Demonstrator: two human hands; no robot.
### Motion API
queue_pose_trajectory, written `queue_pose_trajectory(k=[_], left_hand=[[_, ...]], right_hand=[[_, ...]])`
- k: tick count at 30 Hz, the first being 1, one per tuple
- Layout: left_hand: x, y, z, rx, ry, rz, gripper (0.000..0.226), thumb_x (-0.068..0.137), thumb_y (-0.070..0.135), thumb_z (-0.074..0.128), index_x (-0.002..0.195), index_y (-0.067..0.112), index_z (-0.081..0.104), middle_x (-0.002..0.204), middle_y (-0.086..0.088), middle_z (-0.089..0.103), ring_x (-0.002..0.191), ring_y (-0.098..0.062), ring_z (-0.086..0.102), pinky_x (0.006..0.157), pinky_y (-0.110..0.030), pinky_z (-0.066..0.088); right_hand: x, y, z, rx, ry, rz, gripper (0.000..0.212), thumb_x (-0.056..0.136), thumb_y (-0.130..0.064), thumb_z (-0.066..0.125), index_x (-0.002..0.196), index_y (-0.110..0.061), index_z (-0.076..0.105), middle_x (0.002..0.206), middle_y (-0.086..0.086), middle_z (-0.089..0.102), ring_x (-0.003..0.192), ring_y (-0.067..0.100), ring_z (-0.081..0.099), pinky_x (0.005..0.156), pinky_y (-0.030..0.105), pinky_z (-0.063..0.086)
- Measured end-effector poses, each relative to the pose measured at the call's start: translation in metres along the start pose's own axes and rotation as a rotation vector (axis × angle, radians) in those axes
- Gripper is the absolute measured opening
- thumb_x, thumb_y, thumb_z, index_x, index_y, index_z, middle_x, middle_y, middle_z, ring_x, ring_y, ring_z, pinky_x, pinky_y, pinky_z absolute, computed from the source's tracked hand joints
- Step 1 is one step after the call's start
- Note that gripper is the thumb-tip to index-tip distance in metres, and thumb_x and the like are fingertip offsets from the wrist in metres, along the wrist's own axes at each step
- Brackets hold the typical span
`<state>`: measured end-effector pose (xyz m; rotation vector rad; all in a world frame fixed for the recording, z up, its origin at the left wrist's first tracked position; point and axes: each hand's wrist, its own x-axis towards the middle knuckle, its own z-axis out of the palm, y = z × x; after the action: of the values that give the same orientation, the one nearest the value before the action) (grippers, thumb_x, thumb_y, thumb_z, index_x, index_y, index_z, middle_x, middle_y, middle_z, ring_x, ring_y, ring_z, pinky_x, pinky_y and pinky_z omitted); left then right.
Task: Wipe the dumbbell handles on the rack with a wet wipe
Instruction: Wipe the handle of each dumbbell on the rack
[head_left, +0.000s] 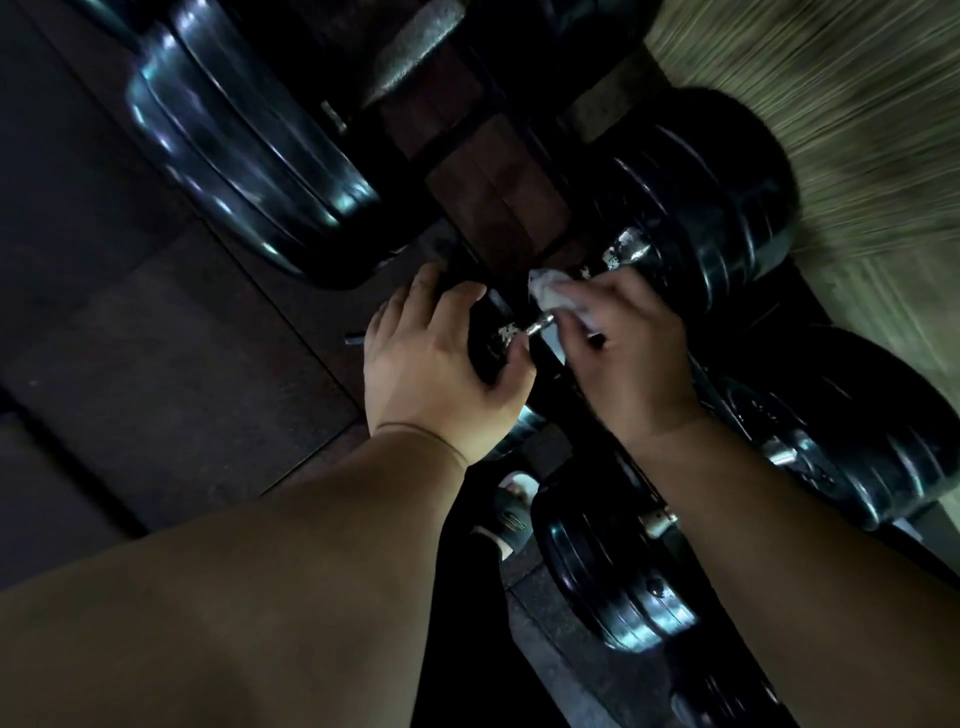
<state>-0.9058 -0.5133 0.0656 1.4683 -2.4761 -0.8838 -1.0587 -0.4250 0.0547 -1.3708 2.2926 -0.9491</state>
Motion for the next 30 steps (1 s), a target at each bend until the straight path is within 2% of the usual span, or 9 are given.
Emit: queue_pose_trajectory(k=[6, 9, 11, 13, 17, 21, 25, 28, 30], left_hand=[[-0.001, 0.002, -0.001, 0.011, 0.017, 0.019, 0.063, 0.082, 0.057, 0.054, 0.126, 0.015, 0.068, 0.139, -0.013, 0.063, 0.125, -0.038, 0.061, 0.104, -0.055, 0.048], [-0.002, 0.004, -0.001, -0.001, 0.030, 0.010, 0.061, 0.081, 0.055, 0.055, 0.125, 0.016, 0.069, 0.140, -0.014, 0.062, 0.125, -0.039, 0.060, 0.105, -0.055, 0.048], [-0.002, 0.005, -0.002, -0.008, 0.043, 0.013, 0.060, 0.081, 0.054, 0.055, 0.125, 0.015, 0.069, 0.139, -0.012, 0.063, 0.124, -0.038, 0.061, 0.105, -0.056, 0.048], [-0.002, 0.006, -0.002, 0.001, 0.044, 0.015, 0.059, 0.081, 0.051, 0.055, 0.124, 0.014, 0.069, 0.139, -0.013, 0.063, 0.125, -0.037, 0.061, 0.106, -0.056, 0.048], [-0.003, 0.005, -0.003, -0.016, 0.010, -0.011, 0.060, 0.082, 0.053, 0.054, 0.127, 0.016, 0.067, 0.142, -0.010, 0.061, 0.127, -0.037, 0.060, 0.106, -0.058, 0.047], [-0.003, 0.005, -0.001, -0.031, 0.042, 0.000, 0.059, 0.081, 0.052, 0.054, 0.125, 0.015, 0.069, 0.141, -0.009, 0.062, 0.125, -0.037, 0.061, 0.104, -0.058, 0.048], [-0.002, 0.004, -0.002, -0.036, 0.034, 0.003, 0.056, 0.081, 0.050, 0.054, 0.124, 0.017, 0.068, 0.140, -0.008, 0.062, 0.124, -0.035, 0.060, 0.103, -0.056, 0.049], [-0.003, 0.003, -0.001, -0.035, 0.038, -0.009, 0.056, 0.080, 0.051, 0.054, 0.123, 0.017, 0.068, 0.141, -0.009, 0.062, 0.125, -0.036, 0.060, 0.102, -0.056, 0.049], [-0.002, 0.002, -0.001, -0.052, 0.047, 0.003, 0.056, 0.080, 0.050, 0.053, 0.122, 0.016, 0.070, 0.141, -0.011, 0.062, 0.126, -0.036, 0.060, 0.101, -0.057, 0.050]], right_hand=[[-0.023, -0.010, 0.013, -0.012, -0.159, -0.053, 0.034, 0.087, -0.007, 0.062, 0.118, -0.017, 0.072, 0.104, 0.005, 0.063, 0.084, 0.022, 0.069, 0.072, 0.038, 0.061], [-0.009, 0.001, 0.001, -0.019, 0.120, 0.094, 0.022, 0.090, -0.012, 0.068, 0.110, -0.018, 0.077, 0.099, 0.006, 0.068, 0.083, 0.016, 0.069, 0.072, 0.032, 0.059], [-0.002, 0.001, -0.001, 0.003, 0.333, 0.214, 0.015, 0.090, -0.012, 0.070, 0.103, -0.014, 0.078, 0.097, 0.005, 0.071, 0.084, 0.007, 0.067, 0.075, 0.017, 0.056], [-0.007, -0.010, 0.011, 0.069, 0.393, 0.359, 0.013, 0.090, -0.015, 0.071, 0.101, -0.012, 0.078, 0.096, 0.002, 0.074, 0.086, 0.005, 0.068, 0.076, 0.011, 0.052], [-0.016, -0.027, 0.023, 0.270, 0.426, 0.620, 0.008, 0.089, -0.014, 0.073, 0.095, -0.016, 0.078, 0.089, -0.003, 0.076, 0.083, 0.006, 0.072, 0.074, 0.023, 0.059], [0.006, -0.017, 0.012, 0.568, 0.619, 0.953, 0.018, 0.090, -0.008, 0.070, 0.088, -0.026, 0.073, 0.079, 0.005, 0.075, 0.068, 0.018, 0.074, 0.065, 0.039, 0.064], [-0.007, -0.028, 0.024, 0.546, 0.498, 0.912, 0.010, 0.091, -0.015, 0.072, 0.100, -0.018, 0.076, 0.088, 0.002, 0.076, 0.075, 0.014, 0.075, 0.069, 0.034, 0.063], [-0.028, -0.030, 0.028, 0.490, 0.312, 0.893, 0.015, 0.089, -0.014, 0.074, 0.103, -0.019, 0.078, 0.092, -0.008, 0.076, 0.084, 0.002, 0.072, 0.075, 0.023, 0.060], [-0.034, -0.028, 0.030, 0.512, 0.224, 0.886, 0.023, 0.084, -0.011, 0.076, 0.106, -0.021, 0.076, 0.094, -0.009, 0.076, 0.087, 0.003, 0.072, 0.078, 0.027, 0.060]])
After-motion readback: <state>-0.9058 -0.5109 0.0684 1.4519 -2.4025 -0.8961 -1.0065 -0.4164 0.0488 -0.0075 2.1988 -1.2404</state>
